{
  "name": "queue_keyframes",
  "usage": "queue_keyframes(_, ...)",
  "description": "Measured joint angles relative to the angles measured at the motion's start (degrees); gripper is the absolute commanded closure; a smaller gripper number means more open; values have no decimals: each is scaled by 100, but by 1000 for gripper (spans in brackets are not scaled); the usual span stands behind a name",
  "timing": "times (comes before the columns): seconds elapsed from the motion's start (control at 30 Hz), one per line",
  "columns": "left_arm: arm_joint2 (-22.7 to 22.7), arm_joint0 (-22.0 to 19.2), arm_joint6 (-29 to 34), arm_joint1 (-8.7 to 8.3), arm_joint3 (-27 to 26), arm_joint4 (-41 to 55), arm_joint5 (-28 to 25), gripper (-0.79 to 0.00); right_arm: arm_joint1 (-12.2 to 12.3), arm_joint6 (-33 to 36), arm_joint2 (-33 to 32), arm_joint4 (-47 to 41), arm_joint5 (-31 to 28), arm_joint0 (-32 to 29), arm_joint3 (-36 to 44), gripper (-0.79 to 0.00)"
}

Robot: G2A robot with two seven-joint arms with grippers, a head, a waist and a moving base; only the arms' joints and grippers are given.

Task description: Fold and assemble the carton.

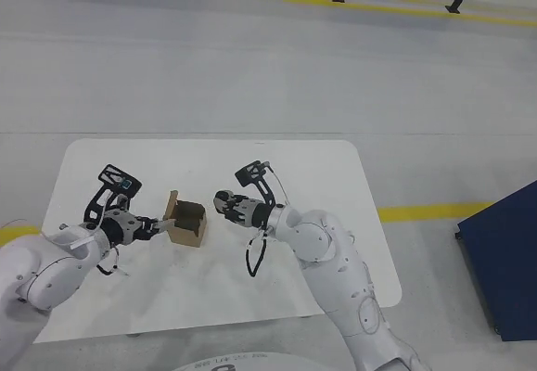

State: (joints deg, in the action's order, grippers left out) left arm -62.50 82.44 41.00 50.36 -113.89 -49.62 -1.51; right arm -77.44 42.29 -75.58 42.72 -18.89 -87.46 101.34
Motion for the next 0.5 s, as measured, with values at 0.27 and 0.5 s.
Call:
queue_keyframes(0.27, 1113, -539, 2, 296, 542, -1348, 1016, -785, 99, -42, -166, -94, -222, -297, 211, 0)
queue_keyframes(0.5, 1460, -858, -157, 487, 861, -1687, 1185, -299, 101, -48, -166, -95, -222, -303, 217, 0)
